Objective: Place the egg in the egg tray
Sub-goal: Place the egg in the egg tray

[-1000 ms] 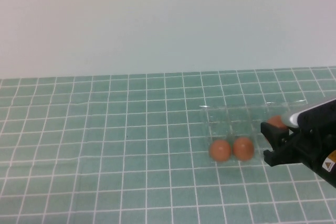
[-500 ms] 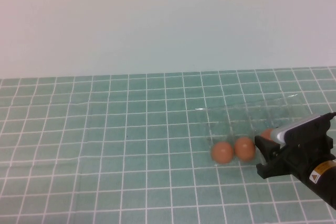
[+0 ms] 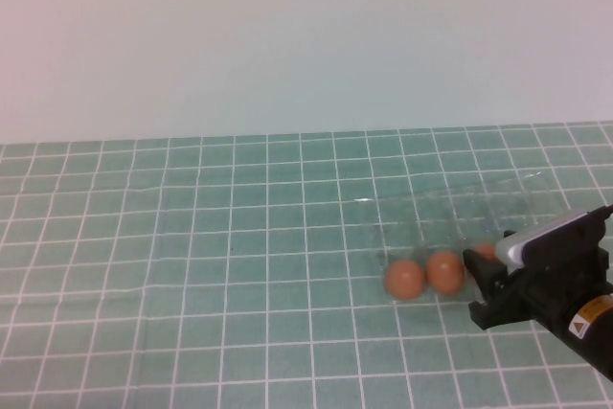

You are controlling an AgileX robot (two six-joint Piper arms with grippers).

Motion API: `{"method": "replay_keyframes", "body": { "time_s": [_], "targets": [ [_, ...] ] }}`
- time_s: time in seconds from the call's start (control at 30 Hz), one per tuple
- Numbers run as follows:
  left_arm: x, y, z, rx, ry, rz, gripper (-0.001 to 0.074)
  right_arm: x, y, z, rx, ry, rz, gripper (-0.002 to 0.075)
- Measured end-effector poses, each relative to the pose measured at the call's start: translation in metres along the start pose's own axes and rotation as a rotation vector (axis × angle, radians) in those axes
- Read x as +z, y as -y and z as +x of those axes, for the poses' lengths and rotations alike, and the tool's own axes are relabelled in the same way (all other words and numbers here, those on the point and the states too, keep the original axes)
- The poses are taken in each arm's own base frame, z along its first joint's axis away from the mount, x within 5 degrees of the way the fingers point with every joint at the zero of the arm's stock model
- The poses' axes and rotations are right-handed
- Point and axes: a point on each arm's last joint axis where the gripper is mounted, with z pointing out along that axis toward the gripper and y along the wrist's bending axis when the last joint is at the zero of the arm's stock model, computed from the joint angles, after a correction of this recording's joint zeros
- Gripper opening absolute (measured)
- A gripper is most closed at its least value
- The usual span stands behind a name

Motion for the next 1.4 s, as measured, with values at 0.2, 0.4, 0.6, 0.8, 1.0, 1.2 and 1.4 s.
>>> {"method": "replay_keyframes", "body": {
  "time_s": [0.2, 0.4, 0.6, 0.8, 1.0, 1.2, 1.4],
  "targets": [
    [0.0, 0.0, 0.0, 0.0, 0.0, 0.0, -0.0001, -0.025, 0.001, -0.021, 0.0, 0.079, -0.002, 0.0459],
    [0.0, 0.0, 0.0, 0.0, 0.0, 0.0, 0.0, -0.06, -0.008, -0.051, 0.024, 0.179, -0.124, 0.0353],
    [0.0, 0.0, 0.0, 0.0, 0.0, 0.0, -0.0001, -0.107, -0.01, -0.084, 0.003, 0.099, -0.177, 0.0052],
    [0.0, 0.0, 0.0, 0.0, 0.0, 0.0, -0.0001, -0.167, 0.01, -0.116, 0.085, 0.054, 0.022, 0.001],
    [0.0, 0.0, 0.0, 0.0, 0.0, 0.0, -0.0001, -0.204, 0.02, -0.118, 0.125, 0.083, 0.13, 0.0008],
    [0.0, 0.0, 0.0, 0.0, 0.0, 0.0, -0.0001, -0.211, 0.021, -0.118, 0.131, 0.095, 0.143, 0.0007],
    [0.0, 0.0, 0.0, 0.0, 0.0, 0.0, -0.0001, -0.238, 0.032, -0.12, 0.125, 0.176, 0.248, 0.0006]
  ]
}}
